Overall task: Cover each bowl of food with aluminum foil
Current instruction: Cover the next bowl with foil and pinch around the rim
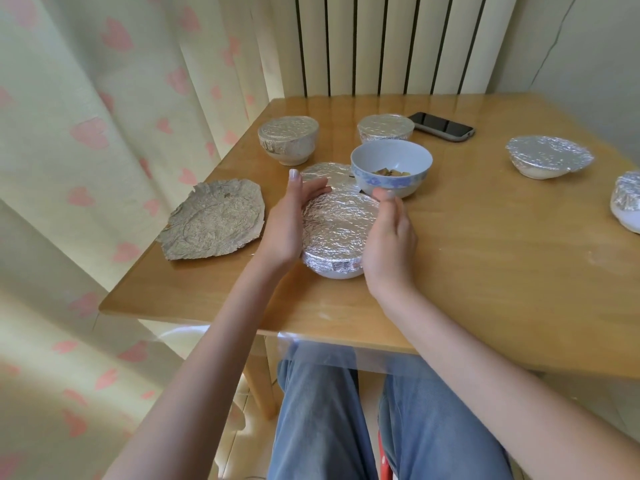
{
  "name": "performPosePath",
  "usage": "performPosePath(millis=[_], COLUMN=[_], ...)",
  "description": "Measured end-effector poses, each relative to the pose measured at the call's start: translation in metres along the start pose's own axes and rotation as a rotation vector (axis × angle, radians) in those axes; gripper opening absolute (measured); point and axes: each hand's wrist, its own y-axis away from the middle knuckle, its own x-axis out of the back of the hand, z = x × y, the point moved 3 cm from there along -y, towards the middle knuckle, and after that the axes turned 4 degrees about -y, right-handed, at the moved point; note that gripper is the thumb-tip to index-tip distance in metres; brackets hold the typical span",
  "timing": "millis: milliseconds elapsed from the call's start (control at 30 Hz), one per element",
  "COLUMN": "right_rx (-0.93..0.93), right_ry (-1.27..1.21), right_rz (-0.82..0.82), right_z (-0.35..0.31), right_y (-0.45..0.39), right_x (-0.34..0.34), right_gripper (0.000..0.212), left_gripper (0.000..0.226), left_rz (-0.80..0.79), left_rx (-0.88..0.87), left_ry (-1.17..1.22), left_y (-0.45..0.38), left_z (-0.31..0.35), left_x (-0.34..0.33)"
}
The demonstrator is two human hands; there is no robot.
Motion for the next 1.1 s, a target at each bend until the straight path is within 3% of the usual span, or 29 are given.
performPosePath(millis=[200,333,433,567,700,767,933,1100], right_rx=[-0.042,-0.180,-0.136,-0.083,0.143,0.094,-0.032,-0.084], right_ry=[0.034,-0.093,0.014,0.074,0.147,0.070,0.076,0.053], right_rz=[-0.100,-0.373,-0.459,-0.460,-0.054,0.043,0.031,0.014], right_z=[0.001,0.003,0.008,0.002,-0.013,-0.014,-0.005,0.000], right_y=[-0.017,-0.047,-0.056,-0.054,-0.035,-0.019,-0.008,-0.015], right_x=[0.002,0.004,0.004,0.009,0.031,0.030,0.008,0.010], right_gripper=[0.041,0.052,0.062,0.060,0.048,0.045,0.035,0.039], left_gripper=[0.067,0.053,0.052,0.052,0.051,0.059,0.079,0.077], left_rz=[0.189,0.523,0.571,0.458,0.374,0.294,-0.066,-0.011], left_rx=[0.014,0.052,0.043,0.020,-0.116,-0.158,-0.016,0.072], left_ry=[0.050,0.046,0.053,-0.009,-0.089,-0.080,-0.066,-0.032], left_y=[0.011,0.035,0.040,0.036,0.030,0.011,-0.014,-0.013], left_z=[0.000,0.013,0.017,0.017,0.020,0.017,0.011,0.002], left_x=[-0.009,-0.033,-0.040,-0.032,-0.006,0.005,-0.010,-0.012])
